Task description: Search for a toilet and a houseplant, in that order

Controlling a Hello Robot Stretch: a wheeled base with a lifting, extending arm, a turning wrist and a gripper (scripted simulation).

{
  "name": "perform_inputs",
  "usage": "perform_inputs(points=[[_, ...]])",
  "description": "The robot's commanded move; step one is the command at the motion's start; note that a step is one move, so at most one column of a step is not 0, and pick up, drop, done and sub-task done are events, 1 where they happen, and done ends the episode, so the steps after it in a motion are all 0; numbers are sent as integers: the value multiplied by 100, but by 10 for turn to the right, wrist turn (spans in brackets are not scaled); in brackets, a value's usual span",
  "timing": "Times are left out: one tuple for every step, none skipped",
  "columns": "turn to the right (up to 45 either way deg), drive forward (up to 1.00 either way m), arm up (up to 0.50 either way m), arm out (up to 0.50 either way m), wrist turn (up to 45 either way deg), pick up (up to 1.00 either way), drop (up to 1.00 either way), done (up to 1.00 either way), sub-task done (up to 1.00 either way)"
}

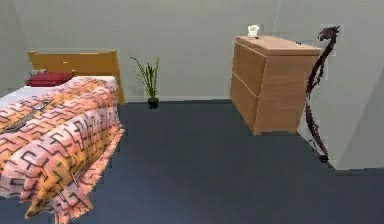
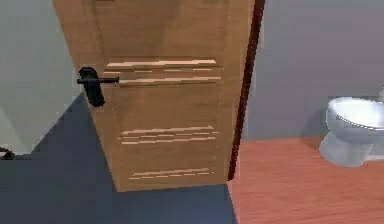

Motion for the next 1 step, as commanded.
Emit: perform_inputs(points=[[0, 100, 0, 0, 0, 0, 0, 0, 0]])
